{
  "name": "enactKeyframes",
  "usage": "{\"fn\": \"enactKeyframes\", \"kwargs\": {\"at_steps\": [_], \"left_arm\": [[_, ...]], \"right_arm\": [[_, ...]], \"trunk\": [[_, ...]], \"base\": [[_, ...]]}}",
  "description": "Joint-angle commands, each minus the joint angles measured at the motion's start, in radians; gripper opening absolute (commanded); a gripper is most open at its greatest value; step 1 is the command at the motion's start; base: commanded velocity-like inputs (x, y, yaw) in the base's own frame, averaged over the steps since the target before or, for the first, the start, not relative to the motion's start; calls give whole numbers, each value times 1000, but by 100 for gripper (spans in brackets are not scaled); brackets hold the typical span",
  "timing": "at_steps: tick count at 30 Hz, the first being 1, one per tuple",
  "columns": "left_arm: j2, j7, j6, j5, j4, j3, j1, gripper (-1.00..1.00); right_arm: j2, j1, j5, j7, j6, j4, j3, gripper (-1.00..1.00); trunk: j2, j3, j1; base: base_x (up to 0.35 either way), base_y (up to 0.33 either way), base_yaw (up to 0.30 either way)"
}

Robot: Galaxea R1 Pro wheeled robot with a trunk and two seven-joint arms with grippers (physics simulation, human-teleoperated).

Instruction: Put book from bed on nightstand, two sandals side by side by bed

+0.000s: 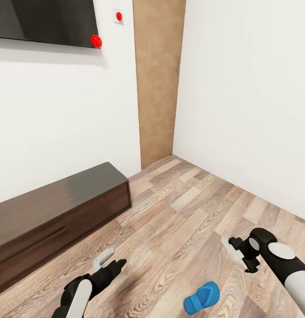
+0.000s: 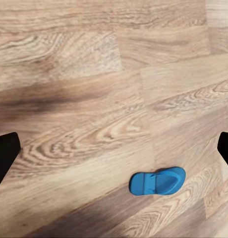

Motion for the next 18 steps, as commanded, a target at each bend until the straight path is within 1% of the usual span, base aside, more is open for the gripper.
{"fn": "enactKeyframes", "kwargs": {"at_steps": [1,3,4,9,11,18], "left_arm": [[-1,8,4,11,1,2,-1,100],[-1,8,3,11,3,2,-1,100],[-1,8,3,11,3,2,-1,100],[1,7,1,10,7,1,-1,100],[1,7,0,9,8,2,-1,100],[1,7,-2,8,9,2,-1,100]], "right_arm": [[-1,0,4,18,-25,4,2,100],[-1,-1,1,45,-63,11,-1,100],[-1,-1,1,45,-63,11,-1,100],[-2,-3,-1,81,-138,23,-6,100],[-2,-3,1,85,-149,25,-7,100],[-2,-3,-3,91,-164,37,-6,100]], "trunk": [[-8,-4,4],[-22,-10,11],[-29,-14,15],[-64,-29,34],[-78,-35,42],[-79,-63,45]], "base": [[0,0,131],[0,0,94],[0,0,84],[0,0,44],[0,0,16],[0,0,6]]}}
